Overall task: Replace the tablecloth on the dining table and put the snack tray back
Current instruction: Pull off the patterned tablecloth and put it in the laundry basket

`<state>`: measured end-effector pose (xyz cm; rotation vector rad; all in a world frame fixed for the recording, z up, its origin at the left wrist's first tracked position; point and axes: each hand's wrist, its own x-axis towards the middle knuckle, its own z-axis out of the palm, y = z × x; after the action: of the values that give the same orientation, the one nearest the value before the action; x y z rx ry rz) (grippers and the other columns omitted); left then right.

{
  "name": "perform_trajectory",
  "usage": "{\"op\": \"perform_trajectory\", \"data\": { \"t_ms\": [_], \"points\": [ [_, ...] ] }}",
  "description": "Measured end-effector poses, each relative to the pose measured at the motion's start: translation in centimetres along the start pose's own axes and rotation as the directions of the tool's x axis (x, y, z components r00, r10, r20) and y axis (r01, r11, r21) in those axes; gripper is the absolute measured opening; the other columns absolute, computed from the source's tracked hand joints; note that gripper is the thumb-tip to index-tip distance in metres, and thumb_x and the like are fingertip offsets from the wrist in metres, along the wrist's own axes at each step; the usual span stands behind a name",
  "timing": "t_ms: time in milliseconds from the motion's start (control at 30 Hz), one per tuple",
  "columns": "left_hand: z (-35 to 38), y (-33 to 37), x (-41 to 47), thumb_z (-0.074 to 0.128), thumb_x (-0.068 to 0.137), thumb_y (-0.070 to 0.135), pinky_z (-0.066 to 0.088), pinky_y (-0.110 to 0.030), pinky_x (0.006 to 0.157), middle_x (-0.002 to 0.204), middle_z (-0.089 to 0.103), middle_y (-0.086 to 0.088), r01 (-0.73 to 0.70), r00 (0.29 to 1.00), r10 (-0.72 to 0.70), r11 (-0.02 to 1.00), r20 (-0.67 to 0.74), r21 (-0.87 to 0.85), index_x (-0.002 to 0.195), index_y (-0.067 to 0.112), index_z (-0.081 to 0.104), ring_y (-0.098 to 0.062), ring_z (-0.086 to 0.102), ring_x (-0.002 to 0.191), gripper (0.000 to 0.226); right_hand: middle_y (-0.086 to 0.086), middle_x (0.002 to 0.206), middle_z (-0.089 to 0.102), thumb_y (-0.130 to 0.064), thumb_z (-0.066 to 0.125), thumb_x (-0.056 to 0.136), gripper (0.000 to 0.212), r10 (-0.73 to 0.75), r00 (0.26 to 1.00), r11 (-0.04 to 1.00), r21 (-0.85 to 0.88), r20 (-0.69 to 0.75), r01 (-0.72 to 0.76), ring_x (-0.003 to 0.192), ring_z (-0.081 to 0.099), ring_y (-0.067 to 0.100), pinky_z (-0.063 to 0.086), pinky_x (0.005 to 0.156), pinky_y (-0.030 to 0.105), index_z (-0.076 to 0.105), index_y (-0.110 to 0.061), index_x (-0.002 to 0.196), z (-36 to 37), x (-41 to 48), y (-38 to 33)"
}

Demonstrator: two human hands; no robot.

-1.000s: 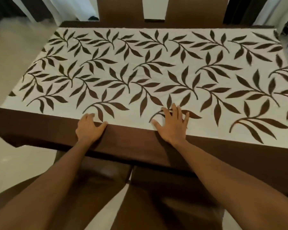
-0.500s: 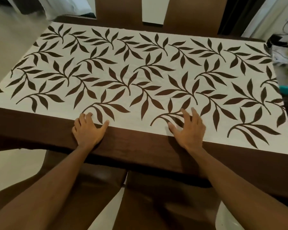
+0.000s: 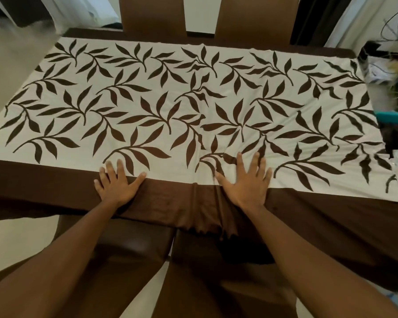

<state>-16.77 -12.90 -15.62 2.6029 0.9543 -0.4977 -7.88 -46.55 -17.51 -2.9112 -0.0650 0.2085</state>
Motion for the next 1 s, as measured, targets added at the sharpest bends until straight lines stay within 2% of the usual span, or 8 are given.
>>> {"op": "perform_trajectory", "data": {
  "t_ms": [200,333,533,600,667,767,867,1000],
  "points": [
    [-0.5,0.4,0.1,0.023,0.085,0.084,-0.015,-0.051,0.119,0.163,-0.026,-0.004,0.007,0.997,-0.006,1.0,0.074,-0.014,0.157,0.031,-0.014,-0.026,-0.024,0.15,0.097,0.019,0.168,-0.003,-0.064,0.033,0.095,0.071,-0.159,0.987,0.987,0.025,0.01,0.158,0.154,-0.009,0.038,-0.003,0.123,0.056,0.013,-0.04,0.16,1.9,-0.6,-7.2],
    [-0.5,0.4,0.3,0.018,0.09,0.08,-0.017,-0.049,0.118,0.164,-0.024,0.0,0.044,0.995,-0.036,0.996,0.094,-0.083,0.157,0.032,-0.009,-0.023,-0.024,0.15,0.087,0.017,0.168,0.004,-0.034,0.047,0.096,0.056,-0.253,0.967,0.967,0.043,0.004,0.253,0.155,-0.004,0.038,-0.002,0.124,0.054,0.039,-0.028,0.151,3.2,-1.0,-11.8],
    [-1.9,-1.3,1.5,0.011,0.098,0.068,-0.013,-0.047,0.121,0.166,-0.012,0.005,0.017,0.989,0.031,0.945,0.141,-0.327,0.159,0.032,0.001,-0.019,-0.015,0.152,0.072,0.012,0.169,0.004,-0.032,0.041,0.098,0.06,-0.327,0.939,0.944,0.066,0.105,0.322,0.155,-0.003,0.032,-0.002,0.124,0.053,0.032,-0.019,0.156,4.6,-0.6,-22.2],
    [-3.0,-1.2,1.8,0.017,0.089,0.081,0.001,-0.047,0.123,0.165,0.007,0.011,0.047,0.969,0.111,0.797,0.223,-0.602,0.158,0.037,0.004,-0.021,0.004,0.154,0.084,0.007,0.169,0.005,-0.034,0.037,0.101,0.062,-0.384,0.907,0.923,0.104,0.174,0.371,0.155,-0.003,0.028,-0.002,0.124,0.051,0.023,-0.019,0.159,4.6,0.5,-25.4],
    [-5.2,-2.9,2.7,0.03,0.074,0.091,0.031,-0.046,0.117,0.156,0.038,0.006,0.19,0.945,0.154,0.456,0.287,-0.869,0.155,0.036,0.023,-0.022,0.04,0.142,0.098,0.004,0.169,0.01,-0.033,0.033,0.102,0.061,-0.436,0.866,0.899,0.159,0.247,0.407,0.156,0.001,0.025,0.002,0.124,0.049,0.021,-0.018,0.16,5.0,1.5,-29.5],
    [-9.1,-9.2,4.0,0.037,0.099,0.06,0.051,-0.037,0.095,0.114,0.068,-0.001,0.271,0.961,0.023,0.121,0.276,-0.955,0.126,0.025,0.057,-0.018,0.063,0.107,0.049,0.011,0.147,0.05,-0.028,0.038,0.098,0.048,-0.539,0.779,0.835,0.326,0.32,0.444,0.139,0.04,0.03,0.032,0.111,0.042,0.059,-0.01,0.137,4.8,0.7,-35.6],
    [-12.1,-18.1,6.4,0.053,0.099,0.04,0.052,-0.038,0.086,0.115,0.065,-0.007,0.063,0.985,-0.171,0.467,-0.021,-0.882,0.124,0.025,0.057,-0.023,0.062,0.102,0.03,-0.004,0.111,0.068,-0.033,0.054,0.097,0.029,-0.519,0.83,0.782,0.508,0.206,0.363,0.107,0.062,0.018,0.046,0.087,0.032,0.074,-0.016,0.109,4.6,-0.9,-36.9],
    [-15.6,-27.9,11.4,0.06,0.094,0.044,0.041,-0.053,0.106,0.139,0.053,-0.012,-0.139,0.948,0.023,0.927,-0.318,-0.348,0.136,0.02,0.054,-0.034,0.048,0.128,0.049,0.002,0.123,0.07,-0.049,0.058,0.091,0.038,-0.102,0.946,0.906,0.364,-0.307,0.216,0.12,0.061,0.024,0.048,0.1,0.041,0.073,-0.027,0.119,3.2,-1.1,-31.6]
  ]
}}
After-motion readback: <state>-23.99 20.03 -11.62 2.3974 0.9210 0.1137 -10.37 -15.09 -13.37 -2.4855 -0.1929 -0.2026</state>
